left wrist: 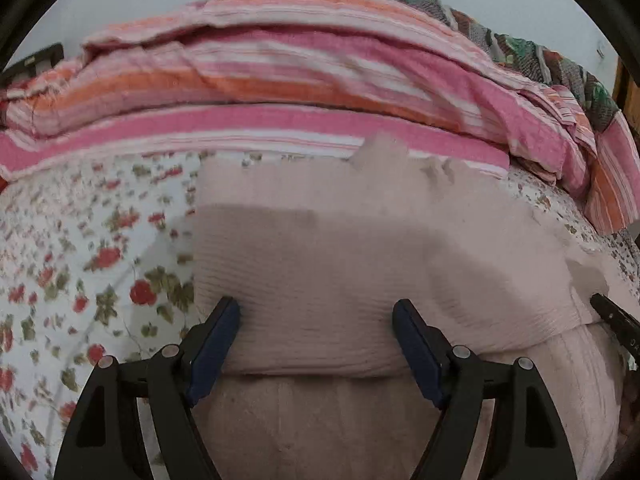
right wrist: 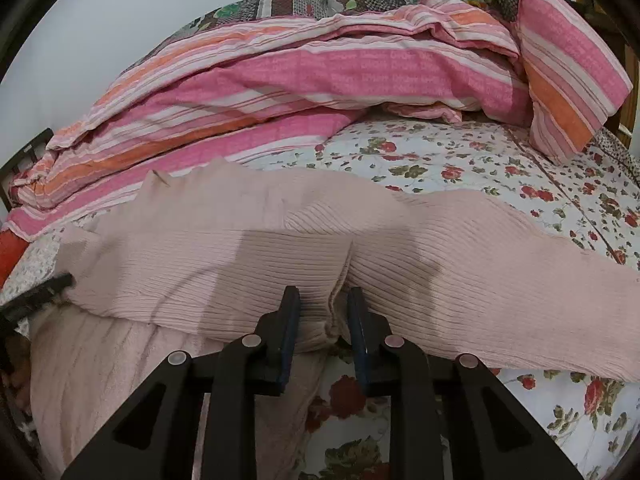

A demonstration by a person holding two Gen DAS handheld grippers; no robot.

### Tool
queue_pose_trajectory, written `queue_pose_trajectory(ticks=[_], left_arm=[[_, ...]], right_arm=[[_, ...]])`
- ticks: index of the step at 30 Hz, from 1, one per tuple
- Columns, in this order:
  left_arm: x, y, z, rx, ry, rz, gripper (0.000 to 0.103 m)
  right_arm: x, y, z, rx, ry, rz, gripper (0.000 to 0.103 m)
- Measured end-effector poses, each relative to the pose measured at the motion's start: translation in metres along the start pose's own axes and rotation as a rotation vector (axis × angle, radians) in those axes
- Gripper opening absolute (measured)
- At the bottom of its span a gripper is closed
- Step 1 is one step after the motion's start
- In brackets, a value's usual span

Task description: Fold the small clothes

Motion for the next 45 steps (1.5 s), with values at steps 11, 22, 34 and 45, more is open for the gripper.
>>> queue_pose_trajectory(ticks=[11,22,34,45], left_arm=[[0.000,-0.004,0.004,0.012,-0.027,-0.011,0.086],[-0.001,-0.005,0.003,0.013,-0.031,-0.016,0.087],[-0.001,-0.004,0.003,0.027,-0.036,-0.015,0.087],[-0.001,-0.005,0.002,0.038,-0.047,-0.021,0.088]], right_arm=[[-0.005,0.037,0.018,-0.036,-0.071,0.015,0.046],[-0.022,0.101,0.152,-0.203,-0.155,0.108,0.070],[-0.043,0.128,0.231,-0.080,-0.400,0.151,0.070],[-0.014,0.121,0.274,-0.093,-0.516,0.246,0.054]])
Point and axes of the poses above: each gripper's, at about its wrist camera, not at the fingertips, and y roughly against the way its jaws point, z to its right, x to its top, the point moved 9 cm from there along -y, roughly the way its jaws point, and after that the axes turned 9 degrees about -y, right-handed, at the moved point
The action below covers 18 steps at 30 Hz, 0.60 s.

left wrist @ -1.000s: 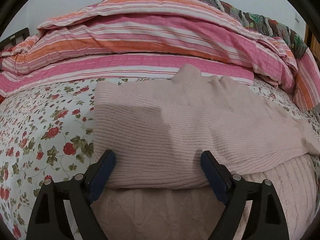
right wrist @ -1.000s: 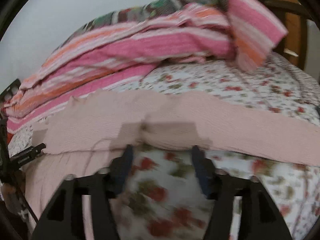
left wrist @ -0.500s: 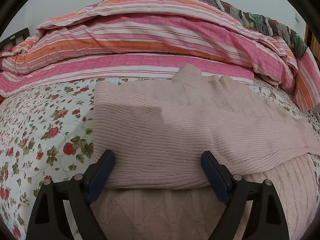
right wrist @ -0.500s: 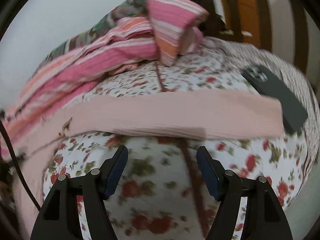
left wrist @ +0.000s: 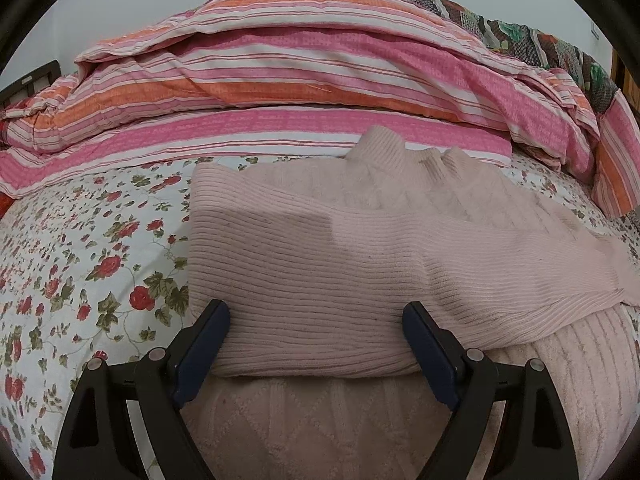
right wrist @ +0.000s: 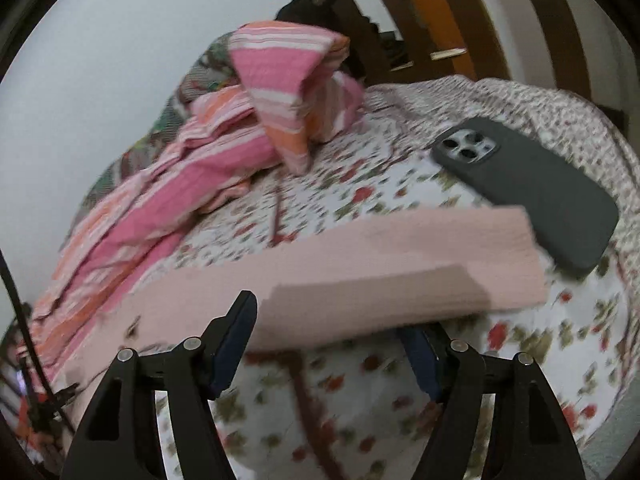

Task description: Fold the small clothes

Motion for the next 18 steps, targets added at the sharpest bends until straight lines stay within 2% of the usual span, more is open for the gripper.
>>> queue_pose_trajectory(ticks=[1,2,3,6,8,12,14,16,17,18], left_arm=[[0.000,0.000,0.000,0.000,0.000,0.000,0.088],[0.000,0.000,0.000,0.000,0.000,0.000,0.088],[0.000,0.000,0.000,-0.001,0.001,0.000,0.088],[0.000,0.003,-0.002,-0.018,0.011,0.012,0.088],[0.001,0.010,-0.006,-0.054,0.043,0.040,0.088],[0.003,0.041,-0.036,-0.127,0.187,0.125,0.090],[0.002,0.053,-0.054,-0.145,0.227,0.142,0.090],[-0.001,0.061,-0.075,-0.122,0.248,0.134,0.090],[-0.002,0.064,-0.085,-0.103,0.243,0.131,0.090],[-0.004,0.067,-0.098,-0.050,0.219,0.118,0.090]], right_arm=[[0.003,-0.003,0.002,-0.028,0.001,0.003,0.044],[0.005,-0.006,0.004,-0.062,0.013,0.000,0.012],[0.006,-0.008,0.003,-0.074,0.035,-0.014,0.006],[0.016,0.004,-0.014,-0.117,0.110,0.044,0.006],[0.022,0.017,-0.038,-0.114,0.160,0.080,0.006],[0.034,0.040,-0.113,-0.073,0.259,0.121,0.006],[0.034,0.050,-0.158,-0.053,0.325,0.143,0.006],[0.026,0.055,-0.209,-0.030,0.382,0.152,0.006],[0.015,0.058,-0.243,0.011,0.407,0.146,0.006],[0.006,0.061,-0.266,0.043,0.422,0.139,0.006]])
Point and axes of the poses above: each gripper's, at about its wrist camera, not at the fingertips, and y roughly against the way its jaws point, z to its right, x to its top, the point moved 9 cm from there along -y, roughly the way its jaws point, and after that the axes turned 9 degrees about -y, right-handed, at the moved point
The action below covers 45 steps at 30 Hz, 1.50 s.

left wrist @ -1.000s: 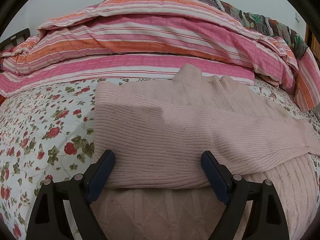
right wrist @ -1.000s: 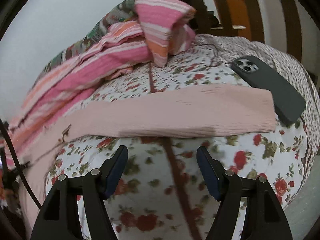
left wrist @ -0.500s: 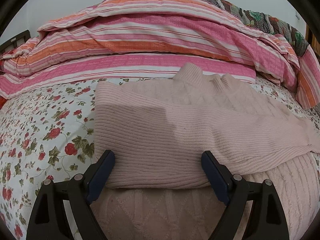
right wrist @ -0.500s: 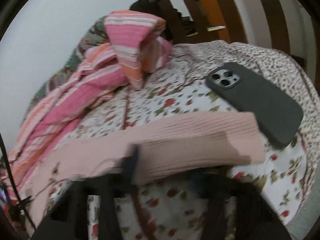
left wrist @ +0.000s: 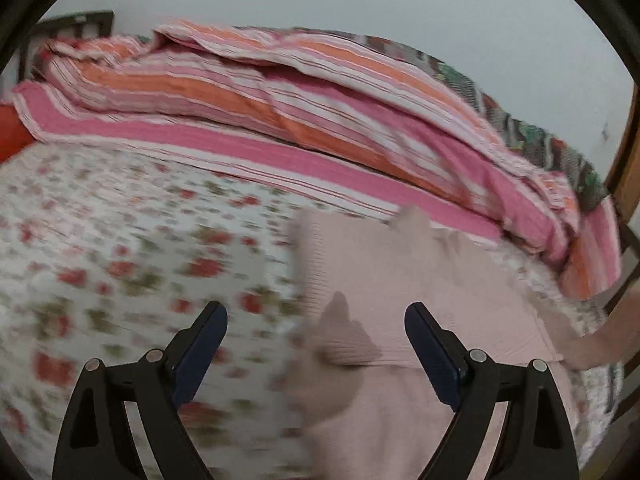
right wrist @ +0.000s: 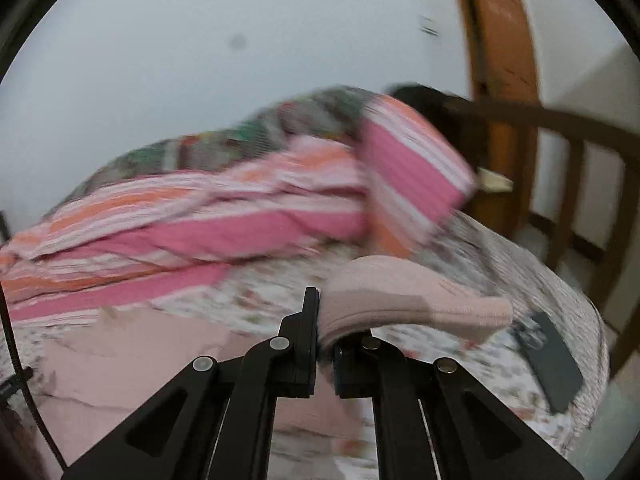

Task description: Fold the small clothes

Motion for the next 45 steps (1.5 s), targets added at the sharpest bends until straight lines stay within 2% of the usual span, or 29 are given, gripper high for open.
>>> queue_pose_trajectory(ticks=[3,6,10,12,14,15,17,18,20,22,24,26,29,31,32,34,35,36,38,39,40,41,42,43,44,45], left_arm=[[0.002,0.010,-0.026,0.134,-0.085,0.015,0.090],[-0.001,0.016,-0.053,0.205,-0.111,-0.004,0.090],[-0.005,0.024,-0.078,0.197,-0.068,-0.011,0.090],[-0.011,0.025,-0.087,0.159,-0.028,-0.024,0.090],[-0.018,0.024,-0.092,0.122,-0.006,-0.039,0.090],[-0.021,0.025,-0.091,0.109,-0.005,-0.040,0.090],[-0.025,0.026,-0.088,0.077,-0.007,-0.034,0.090],[-0.026,0.027,-0.086,0.066,-0.010,-0.031,0.090],[-0.026,0.027,-0.080,0.037,-0.012,-0.025,0.090],[-0.026,0.026,-0.071,-0.003,-0.010,-0.028,0.090],[-0.026,0.021,-0.055,-0.070,-0.009,-0.038,0.090],[-0.025,0.017,-0.042,-0.112,-0.018,-0.038,0.089],[-0.021,0.010,-0.016,-0.172,-0.038,-0.028,0.086],[-0.018,0.003,0.002,-0.219,-0.042,-0.033,0.069],[-0.016,-0.001,0.011,-0.241,-0.041,-0.036,0.065],[-0.012,-0.012,0.025,-0.265,-0.029,-0.045,0.055],[-0.011,-0.021,0.032,-0.274,-0.012,-0.063,0.053],[-0.011,-0.026,0.035,-0.284,0.002,-0.073,0.047],[-0.011,-0.041,0.043,-0.308,0.053,-0.102,0.034],[-0.012,-0.047,0.044,-0.306,0.068,-0.118,0.016],[-0.013,-0.054,0.046,-0.304,0.079,-0.135,0.006],[-0.013,-0.057,0.046,-0.293,0.092,-0.133,0.006],[-0.010,-0.051,0.041,-0.276,0.117,-0.090,0.006],[-0.009,-0.046,0.038,-0.273,0.129,-0.059,0.006],[-0.008,-0.040,0.036,-0.256,0.127,-0.033,0.006],[-0.012,-0.040,0.035,-0.203,0.099,-0.037,0.006]], right_arm=[[-0.007,-0.007,-0.093,0.125,0.060,-0.018,0.006],[-0.036,-0.021,-0.187,0.245,0.131,-0.074,0.006],[-0.107,-0.049,-0.284,0.341,0.223,-0.207,0.006],[-0.157,-0.070,-0.316,0.355,0.266,-0.310,0.006],[-0.191,-0.088,-0.330,0.353,0.290,-0.380,0.007],[-0.209,-0.095,-0.335,0.359,0.304,-0.421,0.010],[-0.235,-0.101,-0.342,0.398,0.328,-0.524,0.035],[-0.241,-0.098,-0.345,0.418,0.333,-0.548,0.051],[-0.238,-0.086,-0.344,0.451,0.336,-0.521,0.053],[-0.225,-0.065,-0.337,0.485,0.353,-0.466,0.062],[-0.204,-0.040,-0.318,0.530,0.334,-0.399,0.070],[-0.181,-0.024,-0.290,0.536,0.305,-0.320,0.075],[-0.149,-0.029,-0.230,0.393,0.307,-0.220,0.076],[-0.131,-0.040,-0.181,0.262,0.297,-0.179,0.075],[-0.125,-0.048,-0.157,0.205,0.275,-0.180,0.074],[-0.117,-0.063,-0.114,0.109,0.214,-0.199,0.056],[-0.115,-0.074,-0.087,0.062,0.163,-0.218,0.051],[-0.117,-0.083,-0.076,0.045,0.137,-0.237,0.047],[-0.122,-0.103,-0.053,0.024,0.092,-0.287,0.046],[-0.126,-0.112,-0.042,0.017,0.065,-0.304,0.045],[-0.131,-0.121,-0.037,0.017,0.049,-0.322,0.043],[-0.137,-0.130,-0.035,0.020,0.043,-0.351,0.040],[-0.141,-0.132,-0.035,0.039,0.036,-0.379,0.027],[-0.139,-0.126,-0.038,0.091,0.015,-0.368,0.015],[-0.134,-0.121,-0.038,0.106,0.007,-0.337,0.014],[-0.130,-0.117,-0.036,0.081,0.017,-0.290,0.018]])
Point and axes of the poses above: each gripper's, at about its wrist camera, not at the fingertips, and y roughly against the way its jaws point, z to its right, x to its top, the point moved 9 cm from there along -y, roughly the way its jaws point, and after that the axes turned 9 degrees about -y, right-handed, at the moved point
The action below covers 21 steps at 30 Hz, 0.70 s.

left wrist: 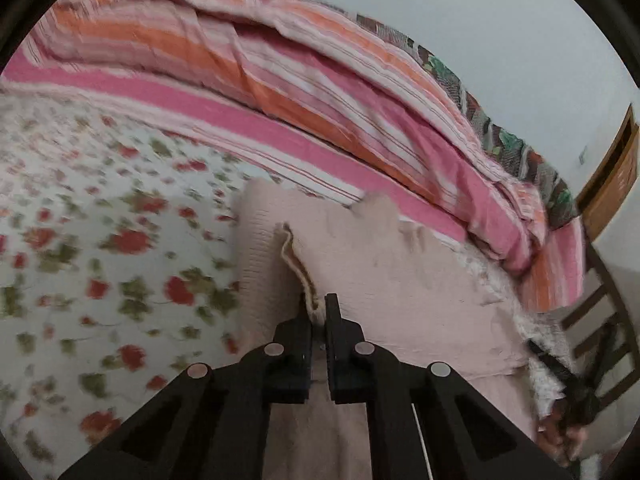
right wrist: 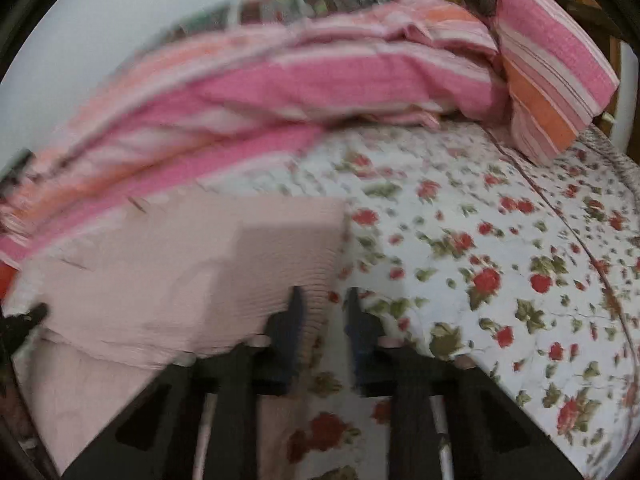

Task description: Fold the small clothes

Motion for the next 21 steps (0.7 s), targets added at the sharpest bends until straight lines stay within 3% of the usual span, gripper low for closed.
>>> queue_pose_trajectory(ticks=[1,4,9,11,12,13,16,21], left_arm=[[-0.005,-0.005,-0.001,0.043,-0.027,-0.025,0.007],[-0.016,-0.011,-0.001,0.091,-0.052,-0.050,0.010],[-0.016,0.000,0.005,0.135,-0.101,-0.053,0.015],[-0.018,0.010,0.001,0.181,-0.129,-0.050,0.034],[-0.020,0.016,0.000,0.209,-0.143,-0.041,0.054],[-0.022,0.022,0.000,0.221,-0.149,-0.022,0.065],[-0.025,0.034,0.002,0.197,-0.154,-0.002,0.065],[-0.042,0.060,0.002,0.183,-0.161,0.007,0.065]], right_arm=[[-0.002,-0.004,0.001,-0.035,0.012,0.003,0.023],[-0.025,-0.037,0.002,-0.091,0.061,-0.127,0.021],[-0.022,-0.020,0.008,-0.062,0.047,-0.104,0.023],[-0.027,-0.005,0.011,-0.040,0.041,-0.091,0.033],[-0.030,0.004,0.013,-0.026,0.043,-0.082,0.045],[-0.032,0.012,0.014,-0.027,0.047,-0.070,0.050],[-0.040,0.036,0.017,0.002,0.044,-0.056,0.057],[-0.062,0.076,0.019,0.070,0.042,-0.074,0.057]])
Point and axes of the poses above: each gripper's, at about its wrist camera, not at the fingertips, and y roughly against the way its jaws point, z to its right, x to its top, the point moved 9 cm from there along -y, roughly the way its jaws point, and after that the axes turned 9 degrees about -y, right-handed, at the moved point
